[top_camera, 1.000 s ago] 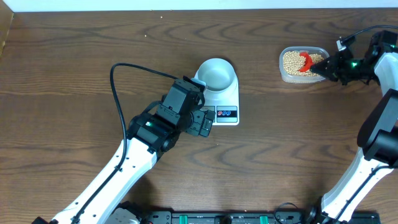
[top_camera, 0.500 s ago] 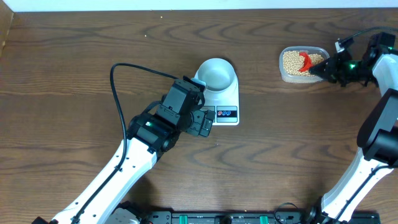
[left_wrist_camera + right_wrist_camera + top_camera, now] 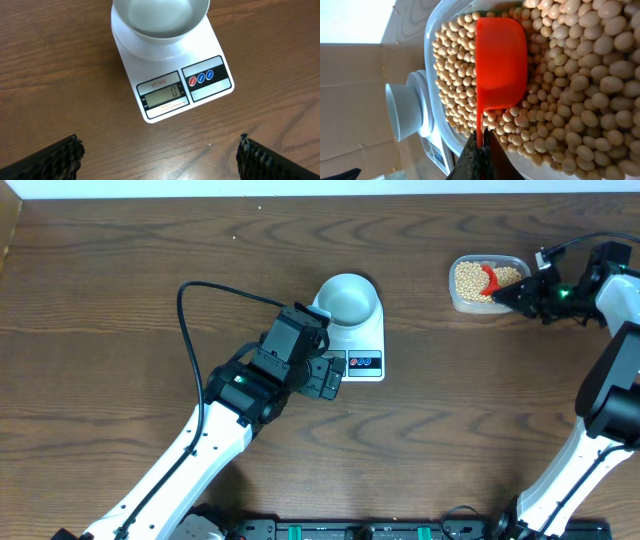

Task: Scoop item into bowl and weigh 50g on scale
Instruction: 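Drag the red scoop through the soybeans and lift it filled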

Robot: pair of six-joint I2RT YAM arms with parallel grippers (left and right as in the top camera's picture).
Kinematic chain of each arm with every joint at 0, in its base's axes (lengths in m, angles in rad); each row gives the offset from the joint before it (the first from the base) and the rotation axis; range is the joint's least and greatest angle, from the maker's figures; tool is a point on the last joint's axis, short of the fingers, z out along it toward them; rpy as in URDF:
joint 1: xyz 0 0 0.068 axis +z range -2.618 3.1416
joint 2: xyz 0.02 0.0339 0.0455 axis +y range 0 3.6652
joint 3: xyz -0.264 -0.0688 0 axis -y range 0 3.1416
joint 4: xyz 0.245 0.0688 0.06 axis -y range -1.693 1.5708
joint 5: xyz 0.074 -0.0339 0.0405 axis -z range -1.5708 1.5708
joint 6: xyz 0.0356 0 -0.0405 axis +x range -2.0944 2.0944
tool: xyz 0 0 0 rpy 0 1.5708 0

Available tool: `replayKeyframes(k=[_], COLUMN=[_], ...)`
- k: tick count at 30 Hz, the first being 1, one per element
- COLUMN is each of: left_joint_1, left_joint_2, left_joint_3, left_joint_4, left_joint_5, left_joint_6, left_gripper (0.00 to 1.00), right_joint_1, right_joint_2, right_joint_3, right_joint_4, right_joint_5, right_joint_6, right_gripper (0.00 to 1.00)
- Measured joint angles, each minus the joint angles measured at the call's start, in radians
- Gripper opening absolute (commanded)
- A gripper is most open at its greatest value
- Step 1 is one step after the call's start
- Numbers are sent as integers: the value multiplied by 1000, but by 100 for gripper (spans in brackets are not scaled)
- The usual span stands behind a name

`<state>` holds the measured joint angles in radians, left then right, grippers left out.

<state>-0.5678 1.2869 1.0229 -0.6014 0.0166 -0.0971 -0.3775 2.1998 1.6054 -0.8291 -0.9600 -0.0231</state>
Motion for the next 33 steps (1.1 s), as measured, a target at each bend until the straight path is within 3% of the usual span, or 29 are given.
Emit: replayKeyframes(k=[13,33], left_joint_1=[0,0], left_joint_2=[0,0], left_joint_3=[0,0], left_joint_4=[0,0], left_joint_5=[0,0], left_joint_6=[0,0], left_gripper=[100,100], right_joint_1=[-129,-181], right_joint_2=[18,18], right_joint_3=[-23,-24], right_joint_4=[-38,-47], right_joint_5=[-176,-330], right_joint_6=[-72,-103], right_gripper=[1,1])
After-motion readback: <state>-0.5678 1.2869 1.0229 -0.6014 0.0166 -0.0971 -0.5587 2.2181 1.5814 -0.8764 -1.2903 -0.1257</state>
